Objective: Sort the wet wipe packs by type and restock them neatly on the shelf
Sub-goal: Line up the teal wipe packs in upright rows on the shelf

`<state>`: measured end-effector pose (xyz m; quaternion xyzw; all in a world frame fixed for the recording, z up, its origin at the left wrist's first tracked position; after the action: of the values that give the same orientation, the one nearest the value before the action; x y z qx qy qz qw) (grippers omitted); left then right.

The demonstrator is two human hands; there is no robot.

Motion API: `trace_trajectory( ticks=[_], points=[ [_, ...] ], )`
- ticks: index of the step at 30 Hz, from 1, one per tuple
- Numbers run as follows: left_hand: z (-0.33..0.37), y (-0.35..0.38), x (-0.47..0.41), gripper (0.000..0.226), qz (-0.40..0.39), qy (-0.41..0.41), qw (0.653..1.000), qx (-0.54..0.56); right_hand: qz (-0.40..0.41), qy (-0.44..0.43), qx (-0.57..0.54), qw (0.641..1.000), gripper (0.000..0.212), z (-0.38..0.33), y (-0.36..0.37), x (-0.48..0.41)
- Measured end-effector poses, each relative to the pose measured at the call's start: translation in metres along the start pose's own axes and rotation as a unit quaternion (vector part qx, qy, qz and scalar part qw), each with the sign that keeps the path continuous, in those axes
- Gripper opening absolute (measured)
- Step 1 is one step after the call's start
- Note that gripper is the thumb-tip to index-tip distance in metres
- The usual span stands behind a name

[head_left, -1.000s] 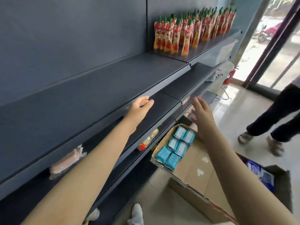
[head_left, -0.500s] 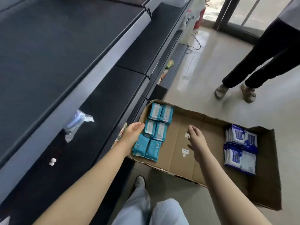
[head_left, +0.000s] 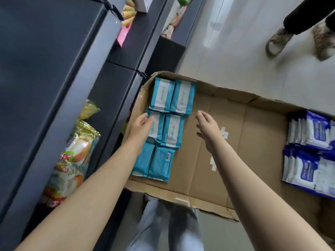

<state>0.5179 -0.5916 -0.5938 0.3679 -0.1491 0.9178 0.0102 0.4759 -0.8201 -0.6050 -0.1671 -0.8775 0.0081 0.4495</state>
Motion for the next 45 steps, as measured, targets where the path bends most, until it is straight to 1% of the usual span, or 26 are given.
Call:
trace_trajectory(
  ticks=[4,7,8,11,14,16,17,19,20,21,23,25,26,28,30,32,36,40,43,45],
  points=[
    [0.002,0.014,-0.044,0.06,0.008,0.008,1.0,0.018,-0.022,-0.012,0.007,1.0,0.052,-0.006,0.014,-0.043],
    [0.004,0.021,-0.065,0.063,0.011,0.002,1.0,0.023,-0.031,-0.021,0.0,0.999,0.05,-0.01,0.02,-0.064],
    [0.004,0.023,-0.07,0.059,0.009,-0.005,1.0,0.027,-0.027,-0.021,-0.005,0.999,0.049,-0.01,0.02,-0.07],
    [0.007,0.028,-0.078,0.032,0.016,-0.01,0.999,0.035,-0.012,-0.017,-0.001,1.0,0.052,-0.008,0.018,-0.082],
    [0.01,0.022,-0.088,0.043,0.057,-0.008,0.998,0.031,-0.007,-0.017,0.0,1.0,0.05,-0.008,0.017,-0.088],
    [0.013,0.02,-0.095,0.044,0.072,0.002,0.997,0.031,-0.005,-0.014,-0.013,1.0,0.047,-0.012,0.019,-0.09],
    [0.016,0.02,-0.097,0.042,0.074,0.009,0.997,0.034,-0.002,-0.009,-0.017,1.0,0.044,-0.013,0.021,-0.093],
    [0.019,0.022,-0.101,0.038,0.066,0.018,0.997,0.031,0.002,0.002,-0.03,1.0,0.03,-0.015,0.024,-0.096],
    [0.02,0.024,-0.104,0.035,0.057,0.02,0.998,0.023,0.004,0.008,-0.037,0.999,0.023,-0.016,0.026,-0.096],
    [0.021,0.027,-0.105,0.03,0.046,0.021,0.999,0.013,0.005,0.012,-0.041,0.999,0.02,-0.016,0.028,-0.096],
    [0.017,0.03,-0.108,0.021,0.035,0.02,0.999,0.003,0.01,0.018,-0.043,0.999,0.024,-0.016,0.03,-0.095],
    [0.012,0.031,-0.108,0.017,0.033,0.016,0.999,0.0,0.009,0.025,-0.052,0.998,0.026,-0.012,0.033,-0.093],
    [0.009,0.032,-0.107,0.018,0.028,0.014,1.0,0.001,0.009,0.028,-0.062,0.998,0.025,-0.009,0.034,-0.09],
    [0.006,0.034,-0.105,0.03,0.018,0.012,1.0,0.003,0.022,0.031,-0.086,0.996,0.022,-0.002,0.033,-0.087],
    [0.005,0.034,-0.106,0.041,0.034,0.017,0.999,0.007,0.036,0.026,-0.113,0.993,0.026,0.005,0.03,-0.084],
    [0.009,0.037,-0.108,0.046,0.043,0.025,0.999,0.012,0.032,0.023,-0.135,0.99,0.031,0.012,0.028,-0.083],
    [0.012,0.044,-0.12,0.054,0.046,0.022,0.999,-0.009,0.023,0.022,-0.155,0.987,0.027,0.028,0.028,-0.085],
    [0.005,0.047,-0.127,0.041,0.067,0.04,0.996,-0.035,0.024,0.022,-0.182,0.983,0.024,0.041,0.028,-0.084],
    [-0.002,0.05,-0.119,0.026,0.039,0.058,0.997,-0.02,0.046,0.018,-0.216,0.975,0.03,0.053,0.018,-0.073],
    [-0.007,0.049,-0.098,0.02,0.006,0.053,0.998,0.022,0.041,0.014,-0.265,0.963,0.034,0.061,0.009,-0.056]
  ],
)
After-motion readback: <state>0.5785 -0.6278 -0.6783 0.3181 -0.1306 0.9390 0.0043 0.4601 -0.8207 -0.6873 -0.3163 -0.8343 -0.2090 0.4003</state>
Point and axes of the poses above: each hand's wrist, its own x-axis away from the middle knuckle, its own y-axis out of the palm, z = x × y, the point moved 7 cm from there along -x, towards the middle knuckle, and after that the axes turned 5 degrees about y, right-handed, at the moved point
